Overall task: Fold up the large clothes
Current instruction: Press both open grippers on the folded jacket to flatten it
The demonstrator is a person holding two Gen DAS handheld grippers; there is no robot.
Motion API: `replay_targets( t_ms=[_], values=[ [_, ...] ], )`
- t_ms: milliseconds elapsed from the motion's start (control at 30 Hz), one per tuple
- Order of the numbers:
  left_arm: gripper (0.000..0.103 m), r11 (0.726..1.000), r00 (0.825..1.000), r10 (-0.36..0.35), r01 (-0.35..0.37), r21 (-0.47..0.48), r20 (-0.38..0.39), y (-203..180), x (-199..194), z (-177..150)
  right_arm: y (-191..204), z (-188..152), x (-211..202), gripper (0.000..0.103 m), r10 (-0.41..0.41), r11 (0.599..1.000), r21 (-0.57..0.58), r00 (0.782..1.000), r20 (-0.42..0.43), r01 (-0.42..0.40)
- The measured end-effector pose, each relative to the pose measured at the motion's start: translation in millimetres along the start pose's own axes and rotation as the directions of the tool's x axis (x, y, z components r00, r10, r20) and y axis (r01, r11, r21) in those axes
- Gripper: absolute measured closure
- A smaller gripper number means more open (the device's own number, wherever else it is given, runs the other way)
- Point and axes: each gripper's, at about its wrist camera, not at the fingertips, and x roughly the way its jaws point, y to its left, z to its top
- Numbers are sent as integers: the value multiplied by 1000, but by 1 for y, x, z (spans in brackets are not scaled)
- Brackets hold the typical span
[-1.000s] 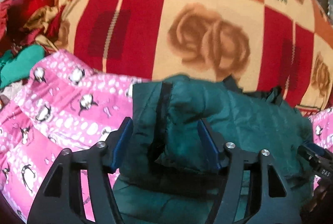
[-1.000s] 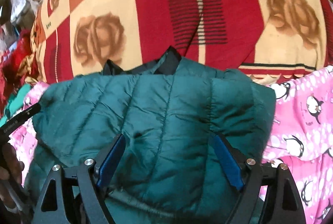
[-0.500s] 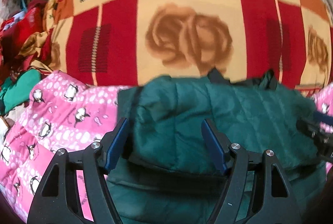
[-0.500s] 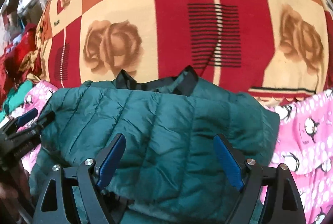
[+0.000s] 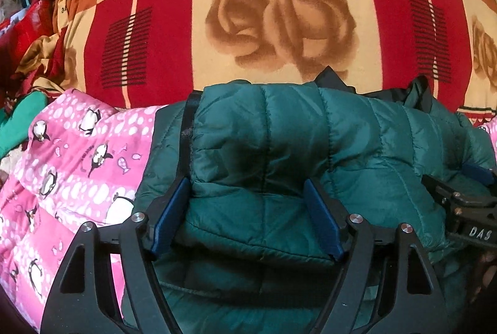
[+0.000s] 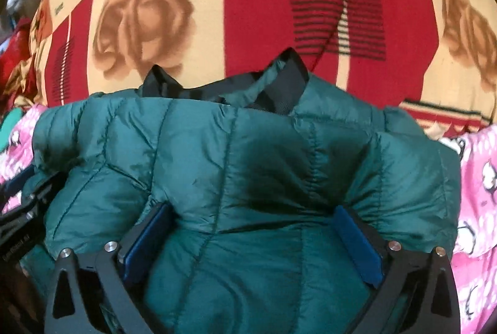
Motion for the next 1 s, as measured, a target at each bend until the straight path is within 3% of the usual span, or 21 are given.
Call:
replay_targets(
  t_ms=[367, 700, 800, 900, 1000],
  values=[
    [26, 1000, 1000, -3, 3, -8, 1, 1, 1, -1, 2, -13, -68, 1, 47, 998, -45, 995, 84, -43],
    [24, 1000, 1000, -13, 13, -22, -3, 3, 4, -2, 13, -36, -31, 2, 1, 997, -76, 1000, 16, 0],
    [23, 1000, 1000, -6, 6, -19, 3, 1, 4, -3, 8, -33, -36, 2, 32, 997, -64, 999, -4, -32],
    [23, 1000, 1000, -13, 13, -25, 4, 2, 4, -4, -3, -31, -60, 2, 51, 998, -48, 997, 54, -49],
    [20, 999, 1000, -19, 19, -38, -2, 4, 5, -4, -22, -28, -80, 2, 1, 1000, -26, 995, 102, 2]
  ],
)
